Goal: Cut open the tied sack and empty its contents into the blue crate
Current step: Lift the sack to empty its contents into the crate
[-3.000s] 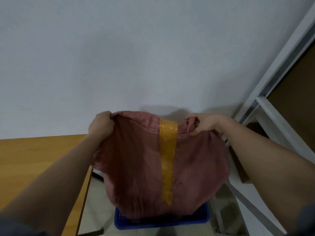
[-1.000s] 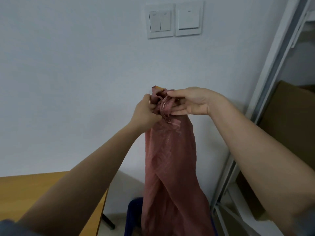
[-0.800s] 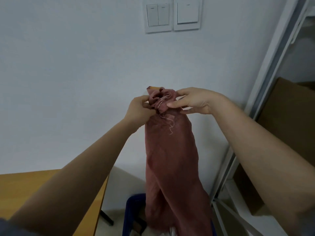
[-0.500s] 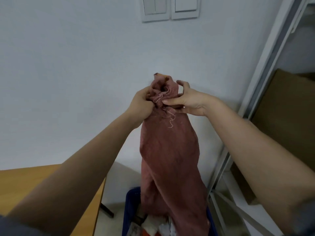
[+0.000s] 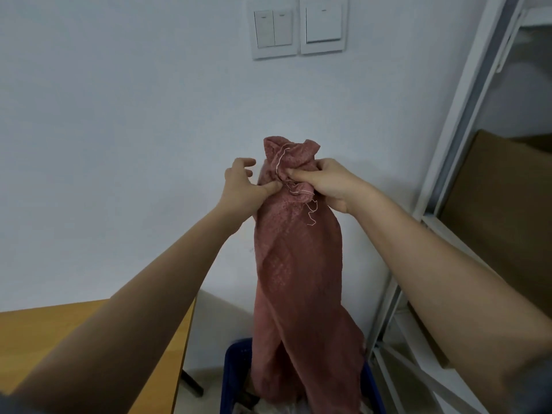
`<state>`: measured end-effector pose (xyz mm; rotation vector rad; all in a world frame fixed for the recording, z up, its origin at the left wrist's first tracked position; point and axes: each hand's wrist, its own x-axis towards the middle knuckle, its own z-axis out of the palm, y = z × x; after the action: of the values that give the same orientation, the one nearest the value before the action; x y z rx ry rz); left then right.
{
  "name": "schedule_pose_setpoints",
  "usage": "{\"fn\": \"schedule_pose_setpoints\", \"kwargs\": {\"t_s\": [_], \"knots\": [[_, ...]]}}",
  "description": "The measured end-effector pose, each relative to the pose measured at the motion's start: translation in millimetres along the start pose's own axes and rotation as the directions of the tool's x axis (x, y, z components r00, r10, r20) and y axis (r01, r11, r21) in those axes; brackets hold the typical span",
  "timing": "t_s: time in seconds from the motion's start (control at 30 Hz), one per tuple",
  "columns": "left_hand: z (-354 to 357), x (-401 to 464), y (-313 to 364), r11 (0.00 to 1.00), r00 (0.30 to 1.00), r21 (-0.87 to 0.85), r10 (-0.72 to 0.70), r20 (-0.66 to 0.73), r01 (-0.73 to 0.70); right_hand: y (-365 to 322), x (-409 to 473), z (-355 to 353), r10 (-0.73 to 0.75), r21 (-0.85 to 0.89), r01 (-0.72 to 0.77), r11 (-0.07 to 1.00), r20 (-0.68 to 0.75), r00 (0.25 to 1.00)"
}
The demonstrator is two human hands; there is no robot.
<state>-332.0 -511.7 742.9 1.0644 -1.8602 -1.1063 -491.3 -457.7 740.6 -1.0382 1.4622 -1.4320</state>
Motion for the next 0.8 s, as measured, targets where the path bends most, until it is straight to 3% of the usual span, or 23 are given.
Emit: {"fn": "schedule_pose_setpoints", "kwargs": {"t_s": [0.1,0.17,0.37,0.5,0.57,0.63,0.73,0.8], "knots": [[-9.2,-2.3,-3.7,0.995,0.961,-0.045,-0.078,0.264,0.093,-3.1,-2.8,0.1,-0.030,0.002,0.030,1.000,-0.051,0.998],[-11.5,-5.0,-8.1,0.995,0.927,-0.018,-0.085,0.364,0.098,-5.6,-4.9,2.2,-0.046,-0.012,0.046,0.999,-0.074,0.996],[-6.2,-12.9,-8.8,0.997,0.954,-0.024,-0.059,0.294,0.069,-8.1,-10.9,10.1,-0.040,-0.029,0.037,0.999,-0.119,0.992],[-5.8,-13.5,-5.0,0.998,0.988,0.036,-0.056,0.144,0.051,-12.7,-17.2,11.7,-0.121,-0.243,0.065,0.968,-0.221,0.968],[-10.9,-11.4,-4.3,0.996,0.991,0.021,-0.093,0.093,0.092,-20.2,-27.7,8.4,-0.286,-0.430,0.198,0.881,-0.151,0.946],[-16.7,-8.8,-5.3,0.990,0.988,-0.003,-0.138,0.064,0.138,-30.6,-42.8,5.1,-0.427,-0.569,0.393,0.722,0.079,0.901],[-21.9,-7.8,-5.0,0.981,0.979,-0.061,-0.178,0.100,0.185,-32.2,-49.3,8.7,-0.369,-0.722,0.557,0.410,0.427,0.826],[-21.9,-8.6,-3.3,0.977,0.969,-0.079,-0.181,0.168,0.196,-20.2,-41.7,12.7,-0.263,-0.807,0.539,0.240,0.481,0.837]]}}
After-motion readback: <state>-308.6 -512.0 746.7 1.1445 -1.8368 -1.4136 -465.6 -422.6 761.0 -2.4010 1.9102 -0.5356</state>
